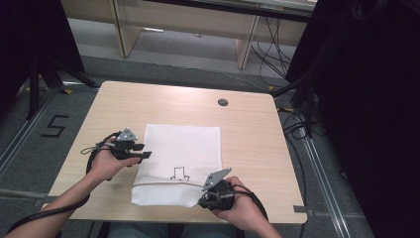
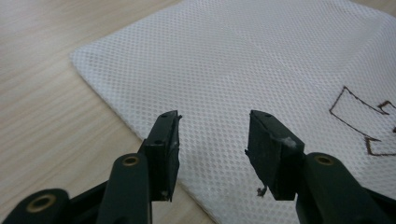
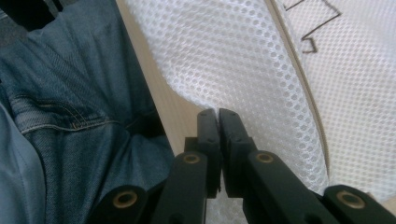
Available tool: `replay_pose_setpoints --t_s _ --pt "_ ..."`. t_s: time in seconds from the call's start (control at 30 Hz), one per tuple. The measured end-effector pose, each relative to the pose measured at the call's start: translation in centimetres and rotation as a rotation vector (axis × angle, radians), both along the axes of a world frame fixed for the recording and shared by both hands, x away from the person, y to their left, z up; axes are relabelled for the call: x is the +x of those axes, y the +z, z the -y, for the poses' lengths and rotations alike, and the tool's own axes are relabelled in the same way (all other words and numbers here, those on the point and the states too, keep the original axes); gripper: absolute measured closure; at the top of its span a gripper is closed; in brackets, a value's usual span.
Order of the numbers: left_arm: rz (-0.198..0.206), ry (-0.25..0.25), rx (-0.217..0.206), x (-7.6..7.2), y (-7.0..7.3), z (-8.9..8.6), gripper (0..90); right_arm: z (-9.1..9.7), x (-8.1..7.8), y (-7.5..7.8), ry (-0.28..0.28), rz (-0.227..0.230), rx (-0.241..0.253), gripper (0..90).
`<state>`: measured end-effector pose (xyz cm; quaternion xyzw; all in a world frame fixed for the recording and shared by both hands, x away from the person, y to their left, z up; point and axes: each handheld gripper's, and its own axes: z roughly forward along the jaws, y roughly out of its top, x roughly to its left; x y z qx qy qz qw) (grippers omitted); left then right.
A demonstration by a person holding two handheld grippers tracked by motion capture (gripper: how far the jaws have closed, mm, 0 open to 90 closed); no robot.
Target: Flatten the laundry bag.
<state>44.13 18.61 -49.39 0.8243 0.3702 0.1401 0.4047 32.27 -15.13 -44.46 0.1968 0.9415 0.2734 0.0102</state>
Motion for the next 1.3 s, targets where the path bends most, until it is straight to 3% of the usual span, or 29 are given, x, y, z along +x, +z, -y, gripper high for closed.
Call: replay_pose_setpoints --t_s 0.2,0.23,0.43,0.47,0.73,0.8,1.03,1.2,1.27,1.3 --pt "0.002 -0.014 0.011 0.0 -0.2 0.4 51.7 -0.9 -0.2 -0.7 -0.020 -0.055 -0.027 88.2" --pt "0.005 -0.015 0.016 -0.1 -0.2 0.4 51.5 -1.1 0.1 -0.9 0.000 -0.041 -0.025 88.0" --pt "0.011 -0.021 0.006 0.0 -0.2 0.3 50.0 -2.2 0.8 -1.7 -0.002 -0.073 -0.034 87.5" --pt "0.013 -0.019 0.003 0.0 -0.2 0.3 49.5 -2.3 1.1 -1.8 0.020 -0.055 -0.027 87.5" --pt "0.026 -0.030 -0.010 0.0 0.0 0.3 44.7 -3.3 2.5 -2.0 -0.013 -0.066 -0.022 87.0" --pt "0.023 -0.032 -0.011 0.1 0.1 0.2 43.0 -3.6 2.7 -2.1 -0.044 -0.080 -0.023 86.5" --pt "0.056 -0.015 -0.003 0.1 0.3 0.1 37.0 -4.3 2.7 -2.7 -0.044 -0.096 -0.017 83.2" --pt "0.067 -0.017 0.001 0.0 0.3 0.1 37.8 -4.8 2.4 -2.8 -0.034 -0.091 0.001 75.9" --pt "0.073 -0.034 0.013 0.0 0.4 0.1 38.4 -4.7 2.4 -2.4 0.004 -0.061 0.019 71.0" --pt "0.075 -0.034 0.009 0.0 0.3 0.2 38.7 -4.5 2.3 -1.8 -0.020 -0.068 0.036 69.4"
